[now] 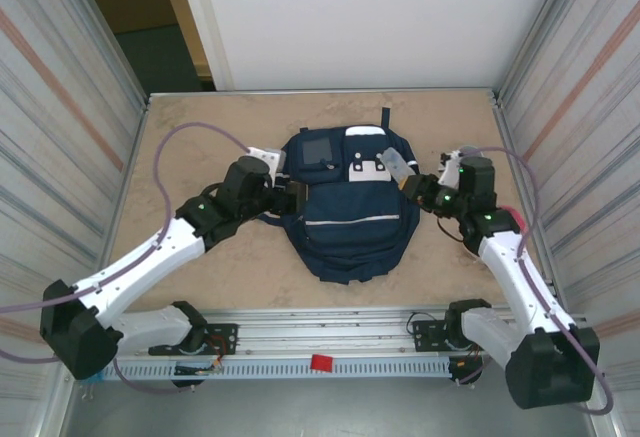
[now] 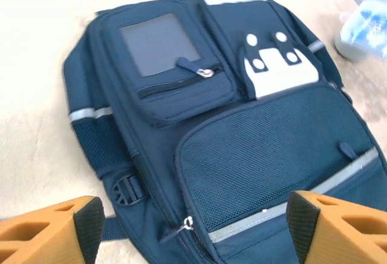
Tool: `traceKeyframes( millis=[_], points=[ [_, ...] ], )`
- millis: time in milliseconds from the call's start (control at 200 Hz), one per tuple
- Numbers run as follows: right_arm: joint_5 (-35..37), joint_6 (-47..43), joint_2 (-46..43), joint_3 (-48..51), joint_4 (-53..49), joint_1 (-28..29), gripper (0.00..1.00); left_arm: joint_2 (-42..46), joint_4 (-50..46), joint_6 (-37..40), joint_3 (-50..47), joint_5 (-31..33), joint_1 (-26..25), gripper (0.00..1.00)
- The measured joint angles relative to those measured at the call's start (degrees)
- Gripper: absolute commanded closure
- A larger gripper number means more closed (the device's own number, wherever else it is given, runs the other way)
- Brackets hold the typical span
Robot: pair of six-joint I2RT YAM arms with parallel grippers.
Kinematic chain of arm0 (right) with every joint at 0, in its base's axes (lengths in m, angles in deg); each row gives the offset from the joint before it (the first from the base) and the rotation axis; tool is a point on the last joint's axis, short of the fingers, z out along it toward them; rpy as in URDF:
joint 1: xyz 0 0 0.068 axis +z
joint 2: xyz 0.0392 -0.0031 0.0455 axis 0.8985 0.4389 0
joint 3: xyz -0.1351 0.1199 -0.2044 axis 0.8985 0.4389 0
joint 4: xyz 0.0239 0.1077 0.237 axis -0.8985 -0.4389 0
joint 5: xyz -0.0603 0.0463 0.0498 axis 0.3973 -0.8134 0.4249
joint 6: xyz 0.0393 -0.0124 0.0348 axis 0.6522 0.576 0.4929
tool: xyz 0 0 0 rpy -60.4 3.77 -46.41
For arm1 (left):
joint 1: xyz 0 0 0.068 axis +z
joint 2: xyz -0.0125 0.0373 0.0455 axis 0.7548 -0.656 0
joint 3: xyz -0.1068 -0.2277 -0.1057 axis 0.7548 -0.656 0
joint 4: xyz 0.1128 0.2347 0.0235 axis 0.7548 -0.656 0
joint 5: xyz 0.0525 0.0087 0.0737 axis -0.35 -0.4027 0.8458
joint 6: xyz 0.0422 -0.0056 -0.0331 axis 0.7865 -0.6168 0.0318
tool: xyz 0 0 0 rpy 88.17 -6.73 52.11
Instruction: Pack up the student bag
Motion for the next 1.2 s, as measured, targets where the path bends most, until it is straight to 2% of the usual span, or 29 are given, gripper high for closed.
traceKeyframes(
  millis=[205,396,491,616,942,1037,1107,1198],
  points=[
    [-9.22,-3.06,-2.97,0.0,-6.69,-15.1,0.89,-7.63,3.93,15.43,3.3,-5.92,-0.96,0.22],
    [-15.02,-6.86,-3.1,0.0,-13.03,-23.74,0.89,-17.9,3.82,33.0,10.32,-9.09,-7.41,0.14],
    [-16.9,-7.67,-3.08,0.0,-14.78,-25.27,0.89,-23.28,3.23,40.44,13.46,-10.16,-10.97,0.13],
    [-18.6,-8.68,-3.08,0.0,-16.22,-25.33,0.89,-29.09,2.05,46.53,16.15,-11.74,-14.14,0.12],
    [-19.78,-9.6,-3.08,0.0,-17.97,-25.33,0.89,-36.04,1.51,50.45,18.29,-11.43,-15.32,0.13],
    [-19.8,-9.66,-3.1,0.0,-18.01,-25.33,0.89,-36.72,1.57,50.47,18.91,-10.27,-15.32,0.2],
    [-19.8,-9.79,-3.28,0.0,-18.25,-25.33,0.89,-36.76,1.66,50.38,18.99,-8.57,-15.34,0.3],
    [-19.76,-9.81,-4.04,0.0,-18.78,-25.33,0.89,-36.72,2.05,49.92,19.02,-6.45,-15.39,0.65]
  ],
)
